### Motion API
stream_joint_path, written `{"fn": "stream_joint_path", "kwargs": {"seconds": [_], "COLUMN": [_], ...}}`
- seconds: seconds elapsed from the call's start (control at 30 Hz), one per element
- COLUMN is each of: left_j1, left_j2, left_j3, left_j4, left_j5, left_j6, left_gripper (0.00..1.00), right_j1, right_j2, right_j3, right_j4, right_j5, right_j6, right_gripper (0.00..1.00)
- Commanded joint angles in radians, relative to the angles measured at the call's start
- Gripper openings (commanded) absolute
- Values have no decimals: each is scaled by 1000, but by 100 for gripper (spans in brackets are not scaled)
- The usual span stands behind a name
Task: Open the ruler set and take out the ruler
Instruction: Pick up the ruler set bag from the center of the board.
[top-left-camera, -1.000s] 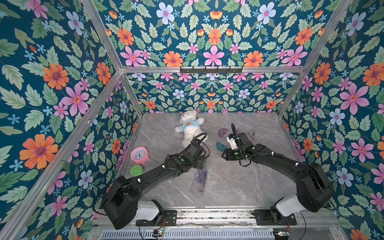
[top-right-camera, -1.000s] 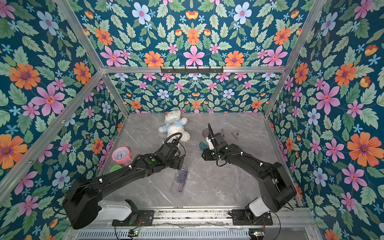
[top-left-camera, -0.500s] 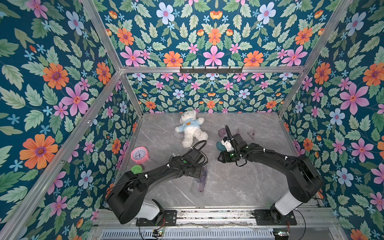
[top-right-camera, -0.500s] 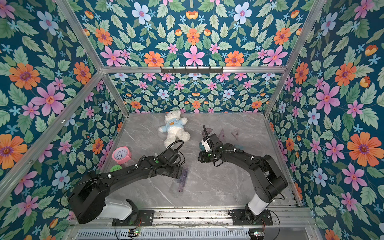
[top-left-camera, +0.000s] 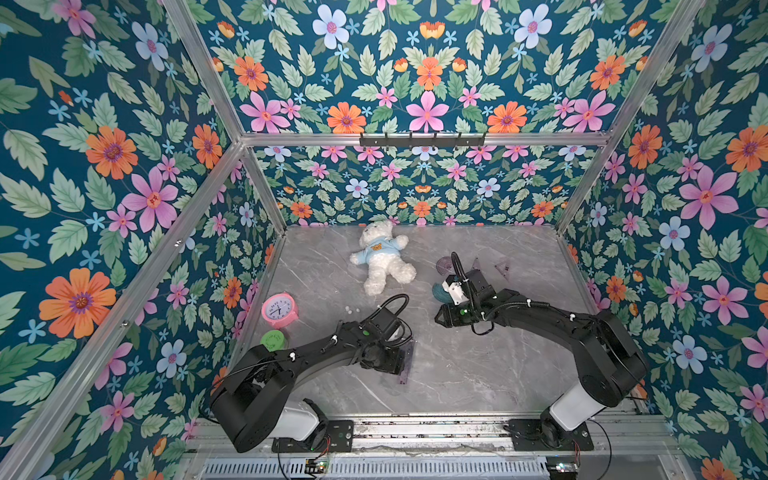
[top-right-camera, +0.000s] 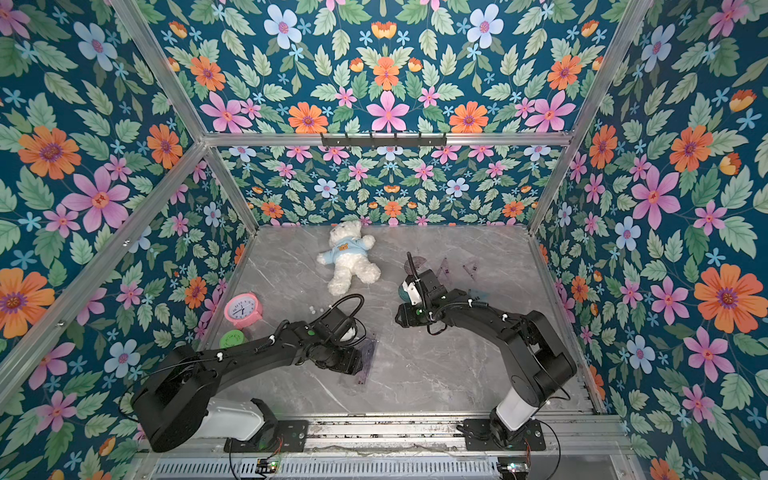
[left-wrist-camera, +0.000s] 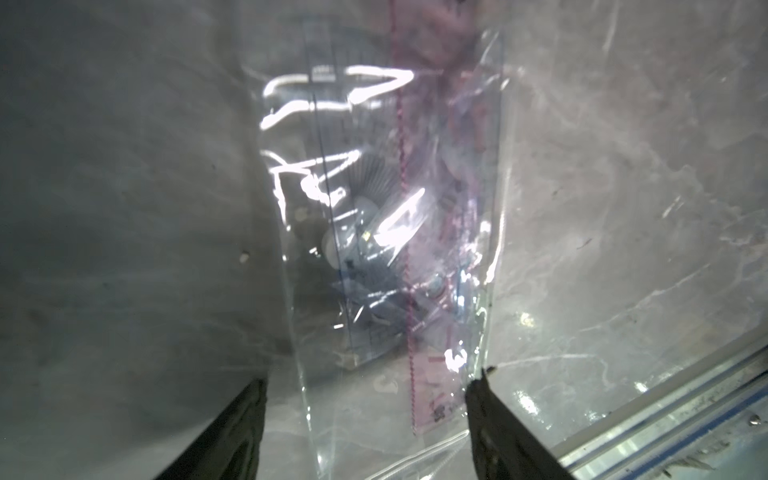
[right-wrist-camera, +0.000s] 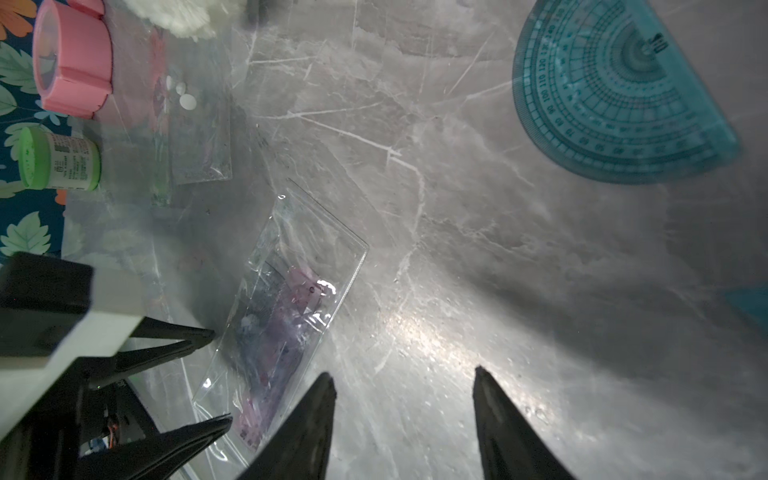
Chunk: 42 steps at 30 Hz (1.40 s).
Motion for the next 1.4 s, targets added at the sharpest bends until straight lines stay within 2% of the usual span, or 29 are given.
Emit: {"fn": "stream_joint_path", "kwargs": {"seconds": [0.0, 0.13, 0.2, 0.43, 0.67, 1.0, 1.37], "left_j1": [-1, -2, -3, -6, -8, -8, -7], "left_j2": [-17, -36, -46, -72, -72, -46, -51], "left_j3": [-34, -70, -84, -107, -95, -39, 118], "left_j4": [37, 69, 84, 141, 189, 211, 111], "left_j5": [50, 72, 80, 76, 44, 8, -120], "left_j6": [-58, -91, -107, -156, -172, -140, 41], "left_gripper": [71, 62, 53, 32, 1, 0, 0], "right_j1": [5, 9, 10, 12, 12, 12, 11], "right_j2": [-24, -51, -59, -77, -70, -62, -131], "right_j3": [-12, -28, -32, -44, -45, -39, -36], "right_j4": [20, 28, 30, 35, 31, 24, 0], "right_j5": [-2, 15, 24, 45, 49, 55, 111], "right_j6": [8, 16, 20, 25, 23, 23, 49], "right_gripper": [55, 55, 55, 55, 55, 54, 55]}}
